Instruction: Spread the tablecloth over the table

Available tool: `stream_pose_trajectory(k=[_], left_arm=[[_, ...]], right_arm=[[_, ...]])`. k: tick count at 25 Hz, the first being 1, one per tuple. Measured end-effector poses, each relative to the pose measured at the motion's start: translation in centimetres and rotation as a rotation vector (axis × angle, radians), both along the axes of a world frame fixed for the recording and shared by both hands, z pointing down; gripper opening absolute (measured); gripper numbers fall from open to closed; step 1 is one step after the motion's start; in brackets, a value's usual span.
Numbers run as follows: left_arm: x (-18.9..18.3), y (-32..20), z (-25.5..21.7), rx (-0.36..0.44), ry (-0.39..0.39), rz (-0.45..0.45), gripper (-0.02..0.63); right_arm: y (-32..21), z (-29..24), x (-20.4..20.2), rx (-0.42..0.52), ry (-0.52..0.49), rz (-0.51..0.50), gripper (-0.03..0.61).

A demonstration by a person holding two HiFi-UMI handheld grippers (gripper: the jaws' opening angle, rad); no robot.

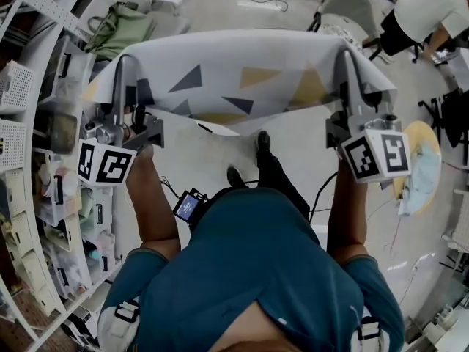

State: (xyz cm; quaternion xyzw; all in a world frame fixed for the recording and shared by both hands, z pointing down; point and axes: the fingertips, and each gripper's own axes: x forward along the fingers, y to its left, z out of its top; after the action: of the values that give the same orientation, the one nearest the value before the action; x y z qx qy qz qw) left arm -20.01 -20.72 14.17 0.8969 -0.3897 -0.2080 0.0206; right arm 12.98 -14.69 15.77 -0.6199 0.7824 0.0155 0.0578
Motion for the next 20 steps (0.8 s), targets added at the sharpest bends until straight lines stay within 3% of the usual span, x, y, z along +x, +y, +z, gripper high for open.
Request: stream_pose_trajectory(k=[20], left_arm=[[3.3,-15.7,0.9,-0.047,-0.006,-0.169,0.003]], right_arm=[[-20.6,1.2,3.9,-0.041,-0.033,-0.164,0.031]])
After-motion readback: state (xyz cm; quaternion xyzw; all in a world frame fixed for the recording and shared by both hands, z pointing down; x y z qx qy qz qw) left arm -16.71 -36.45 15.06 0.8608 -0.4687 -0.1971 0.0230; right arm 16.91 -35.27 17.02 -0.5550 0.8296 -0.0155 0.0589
